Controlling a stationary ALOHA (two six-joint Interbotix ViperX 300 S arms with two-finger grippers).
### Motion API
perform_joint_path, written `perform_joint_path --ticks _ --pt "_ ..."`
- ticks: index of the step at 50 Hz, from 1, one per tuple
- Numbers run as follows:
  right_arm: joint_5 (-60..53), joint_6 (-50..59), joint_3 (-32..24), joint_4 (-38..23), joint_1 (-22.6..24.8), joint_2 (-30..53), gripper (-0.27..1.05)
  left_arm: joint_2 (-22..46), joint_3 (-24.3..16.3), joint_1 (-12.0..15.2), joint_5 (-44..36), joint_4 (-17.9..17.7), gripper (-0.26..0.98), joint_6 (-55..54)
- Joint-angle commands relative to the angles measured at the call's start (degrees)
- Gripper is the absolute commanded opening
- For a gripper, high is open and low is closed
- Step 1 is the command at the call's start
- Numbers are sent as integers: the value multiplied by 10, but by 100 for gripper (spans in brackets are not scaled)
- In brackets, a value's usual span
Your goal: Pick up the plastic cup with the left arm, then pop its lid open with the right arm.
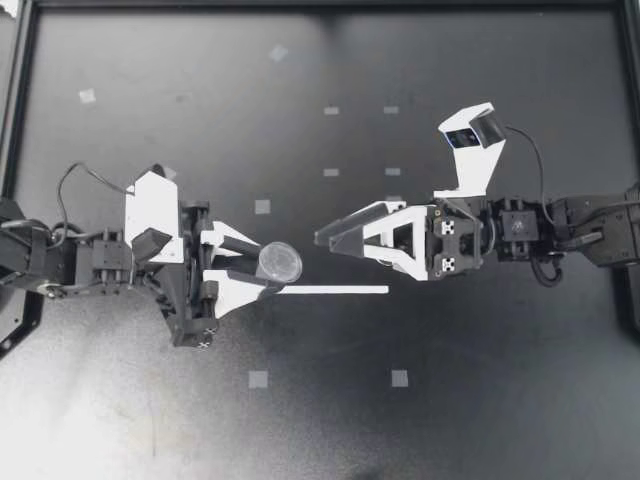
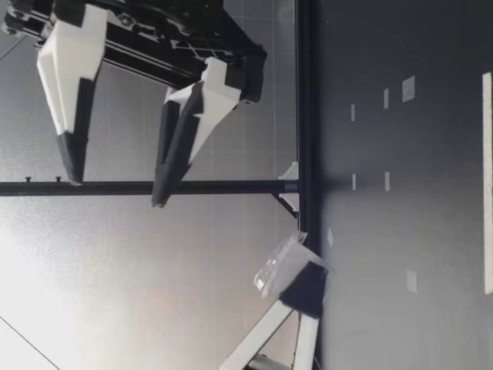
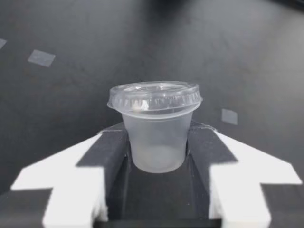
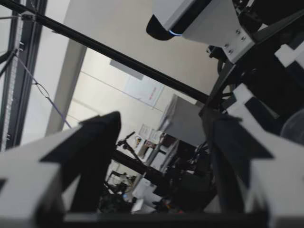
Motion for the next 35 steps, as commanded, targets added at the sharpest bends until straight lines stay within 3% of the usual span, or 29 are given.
perform_joint_path --ticks 1,35 --pt "2 -12 -5 1 -4 -9 69 -6 -9 1 -6 2 23 1" --pt "15 -17 -4 0 -4 -12 69 -6 -10 1 -6 4 23 1"
